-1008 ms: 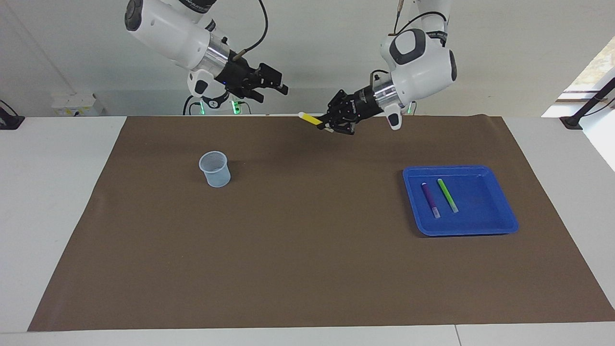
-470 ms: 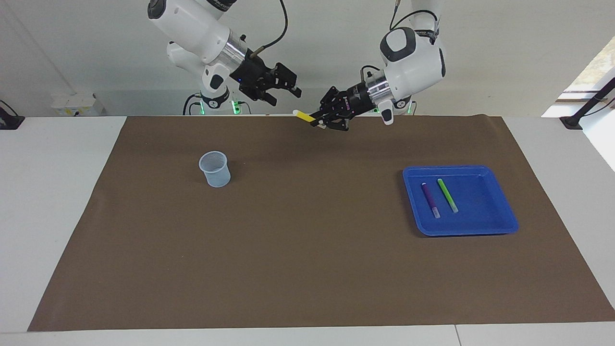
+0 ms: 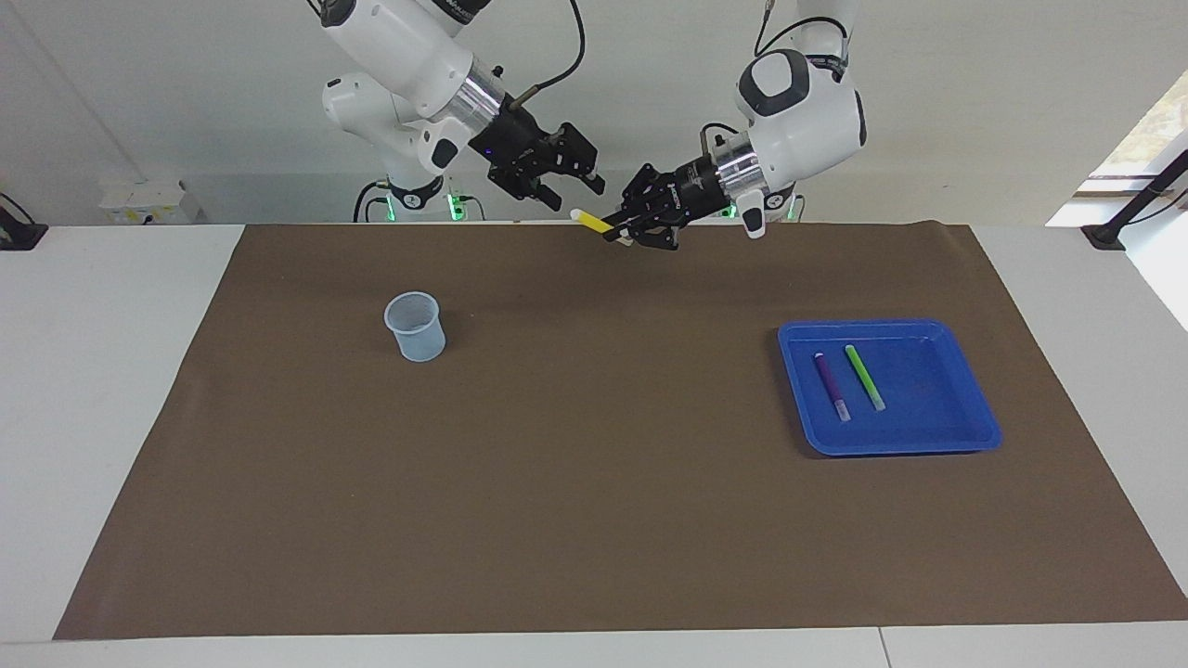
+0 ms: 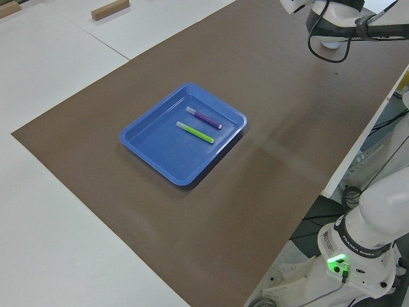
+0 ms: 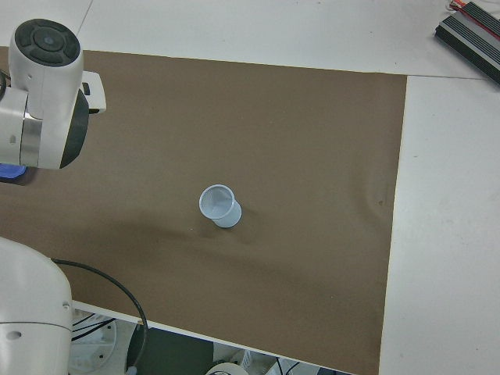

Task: Transfer and insert pens with both arms
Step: 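Grasp the yellow pen with the right gripper while the left gripper releases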

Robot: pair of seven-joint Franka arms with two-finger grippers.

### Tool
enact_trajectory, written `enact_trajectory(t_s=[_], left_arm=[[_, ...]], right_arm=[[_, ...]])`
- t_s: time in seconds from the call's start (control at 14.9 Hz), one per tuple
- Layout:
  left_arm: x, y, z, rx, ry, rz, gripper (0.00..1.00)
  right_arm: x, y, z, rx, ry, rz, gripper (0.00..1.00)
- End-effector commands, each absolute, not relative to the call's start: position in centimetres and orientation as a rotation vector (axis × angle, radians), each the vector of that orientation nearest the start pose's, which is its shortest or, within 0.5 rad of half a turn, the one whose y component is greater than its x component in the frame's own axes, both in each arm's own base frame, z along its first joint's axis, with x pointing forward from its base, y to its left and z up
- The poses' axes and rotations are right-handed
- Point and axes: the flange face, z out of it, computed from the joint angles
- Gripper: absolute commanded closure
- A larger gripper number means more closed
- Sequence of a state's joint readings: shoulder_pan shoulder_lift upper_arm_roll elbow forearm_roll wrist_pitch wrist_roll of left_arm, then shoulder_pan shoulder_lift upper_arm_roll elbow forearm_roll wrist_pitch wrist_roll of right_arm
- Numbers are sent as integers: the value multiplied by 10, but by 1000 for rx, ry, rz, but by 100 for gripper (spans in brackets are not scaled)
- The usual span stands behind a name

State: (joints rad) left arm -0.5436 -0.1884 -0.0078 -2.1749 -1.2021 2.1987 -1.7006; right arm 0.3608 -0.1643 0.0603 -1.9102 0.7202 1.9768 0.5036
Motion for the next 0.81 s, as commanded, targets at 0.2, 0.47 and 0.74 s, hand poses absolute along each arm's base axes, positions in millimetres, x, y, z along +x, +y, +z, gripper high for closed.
enact_trajectory(t_s=[0.2,0.47,0.74], left_arm=[[421,-296,517,1397,1819,-1089,100],[420,-295,521,1399,1810,-1083,100],[420,-295,521,1395,1811,-1081,100]], right_arm=[[471,251,602,-2405,391,88,44],[479,252,598,-2393,407,44,46],[479,252,599,-2392,408,42,51]])
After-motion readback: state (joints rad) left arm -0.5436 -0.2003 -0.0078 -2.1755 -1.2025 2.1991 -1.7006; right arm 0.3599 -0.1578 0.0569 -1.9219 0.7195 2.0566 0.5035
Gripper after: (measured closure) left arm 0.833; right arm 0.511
